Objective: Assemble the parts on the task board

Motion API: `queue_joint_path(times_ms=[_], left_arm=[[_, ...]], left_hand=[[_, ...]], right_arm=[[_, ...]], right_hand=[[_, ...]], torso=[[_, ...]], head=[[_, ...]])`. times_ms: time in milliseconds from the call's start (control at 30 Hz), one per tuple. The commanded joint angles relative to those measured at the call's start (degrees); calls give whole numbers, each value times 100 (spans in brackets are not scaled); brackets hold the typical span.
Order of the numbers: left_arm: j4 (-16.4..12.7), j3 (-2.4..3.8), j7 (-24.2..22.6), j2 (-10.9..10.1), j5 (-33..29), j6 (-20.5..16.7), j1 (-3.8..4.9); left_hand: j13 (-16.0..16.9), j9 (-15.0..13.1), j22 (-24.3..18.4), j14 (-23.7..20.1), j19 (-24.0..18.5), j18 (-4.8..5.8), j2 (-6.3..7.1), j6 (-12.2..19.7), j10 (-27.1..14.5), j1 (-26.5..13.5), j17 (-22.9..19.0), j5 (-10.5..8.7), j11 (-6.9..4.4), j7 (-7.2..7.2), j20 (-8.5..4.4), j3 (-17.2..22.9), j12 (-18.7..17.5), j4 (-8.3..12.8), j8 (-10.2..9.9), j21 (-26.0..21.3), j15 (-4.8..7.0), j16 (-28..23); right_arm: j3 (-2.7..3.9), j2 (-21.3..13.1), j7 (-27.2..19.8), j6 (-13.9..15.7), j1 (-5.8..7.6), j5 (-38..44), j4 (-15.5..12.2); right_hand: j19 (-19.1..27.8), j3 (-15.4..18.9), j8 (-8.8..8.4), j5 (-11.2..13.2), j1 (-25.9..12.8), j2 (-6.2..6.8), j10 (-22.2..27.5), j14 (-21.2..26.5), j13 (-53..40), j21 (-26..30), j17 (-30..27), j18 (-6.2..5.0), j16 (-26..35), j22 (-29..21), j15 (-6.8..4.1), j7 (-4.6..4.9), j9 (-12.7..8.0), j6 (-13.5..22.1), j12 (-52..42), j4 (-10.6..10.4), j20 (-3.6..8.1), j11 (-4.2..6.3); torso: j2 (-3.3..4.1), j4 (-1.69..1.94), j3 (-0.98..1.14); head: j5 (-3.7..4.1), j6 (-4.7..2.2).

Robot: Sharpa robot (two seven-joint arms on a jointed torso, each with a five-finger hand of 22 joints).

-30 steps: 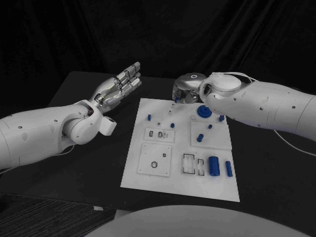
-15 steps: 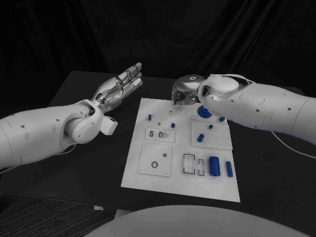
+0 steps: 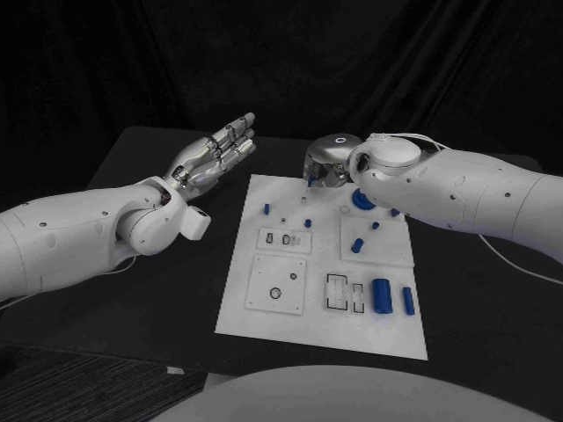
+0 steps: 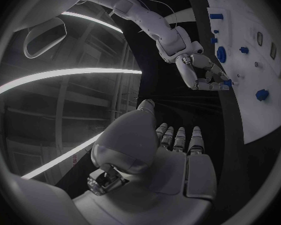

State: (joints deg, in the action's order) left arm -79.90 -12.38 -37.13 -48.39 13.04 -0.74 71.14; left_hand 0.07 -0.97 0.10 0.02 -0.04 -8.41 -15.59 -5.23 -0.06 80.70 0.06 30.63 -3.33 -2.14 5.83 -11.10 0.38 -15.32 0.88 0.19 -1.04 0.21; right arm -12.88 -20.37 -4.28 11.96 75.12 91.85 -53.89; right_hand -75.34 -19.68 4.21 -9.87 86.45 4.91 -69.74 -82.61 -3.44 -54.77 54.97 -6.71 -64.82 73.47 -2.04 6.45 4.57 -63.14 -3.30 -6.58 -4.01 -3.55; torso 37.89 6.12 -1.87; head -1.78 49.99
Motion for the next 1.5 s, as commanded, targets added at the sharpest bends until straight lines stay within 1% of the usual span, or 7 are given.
queue_joint_path(times_ms=[33,300,467,1233,1433,1467,1500], left_arm=[[2,6,-70,25,3,91,-7],[25,6,-54,55,3,125,-7],[35,6,-45,61,3,140,-7],[92,6,-13,90,3,161,-9],[101,6,-2,96,3,168,-10],[101,6,1,95,3,168,-10],[103,6,3,93,3,168,-10]], left_hand=[[-7,-10,-10,-2,4,-50,-9,-32,6,45,-6,15,-6,52,44,0,-38,35,32,-19,-32,-21],[-7,-21,-10,-2,4,-51,-12,-94,6,45,-6,15,12,83,47,6,-38,37,49,-19,-36,-21],[-7,-26,-10,-2,4,-51,-16,-126,6,43,-6,15,23,102,49,9,-38,36,57,-19,-39,-21],[-7,-29,-10,-2,4,-50,-67,-167,6,39,-6,19,66,151,58,45,-38,23,70,-19,-48,-21],[-7,-29,-10,-2,4,-50,-78,-171,6,39,-6,20,68,153,59,53,-38,20,71,-19,-50,-21],[-7,-29,-10,-2,4,-50,-78,-171,6,39,-6,20,68,153,59,53,-38,20,71,-19,-50,-21],[-7,-29,-10,-2,4,-50,-78,-171,6,39,-6,20,68,153,59,53,-38,20,71,-19,-50,-21]], right_arm=[[3,42,185,-16,-42,10,79],[4,103,197,-35,-111,10,174],[4,116,194,-48,-131,10,180],[4,62,169,21,-157,10,14],[4,55,213,-64,-161,10,-13],[4,54,232,-81,-161,10,-11],[4,54,260,-99,-162,10,-10]], right_hand=[[48,6,-30,30,-40,27,39,16,-8,53,-15,-17,0,-11,-11,-5,-12,32,-11,-35,-10,21],[68,2,-43,36,-51,36,74,29,-7,79,-22,-20,9,-12,-14,-4,-21,56,-9,-46,-9,16],[77,4,-53,51,-73,45,104,32,-7,91,-11,-21,4,-8,-19,-6,-29,84,-10,-66,-7,15],[84,5,-55,76,-85,58,121,34,-8,109,-5,-25,1,-9,-23,-5,-35,103,-12,-76,-5,14],[138,-10,-73,107,-141,143,416,89,-3,254,-76,-35,70,-31,18,38,-80,403,-9,-138,-29,-51],[145,-12,-74,110,-144,153,455,97,-2,271,-84,-38,78,-33,20,30,-82,442,-8,-142,-32,-53],[161,-12,-76,114,-158,178,545,115,-3,310,-98,-43,93,-40,30,-37,-92,581,-10,-154,-38,-64]], torso=[[0,-3,-2],[5,5,7],[1,-4,1],[-2,-9,-3],[0,-6,-4],[0,-6,-3],[-2,-9,-4]], head=[[3,1],[-9,1],[-14,1],[-30,1],[-32,1],[-33,1],[-40,1]])
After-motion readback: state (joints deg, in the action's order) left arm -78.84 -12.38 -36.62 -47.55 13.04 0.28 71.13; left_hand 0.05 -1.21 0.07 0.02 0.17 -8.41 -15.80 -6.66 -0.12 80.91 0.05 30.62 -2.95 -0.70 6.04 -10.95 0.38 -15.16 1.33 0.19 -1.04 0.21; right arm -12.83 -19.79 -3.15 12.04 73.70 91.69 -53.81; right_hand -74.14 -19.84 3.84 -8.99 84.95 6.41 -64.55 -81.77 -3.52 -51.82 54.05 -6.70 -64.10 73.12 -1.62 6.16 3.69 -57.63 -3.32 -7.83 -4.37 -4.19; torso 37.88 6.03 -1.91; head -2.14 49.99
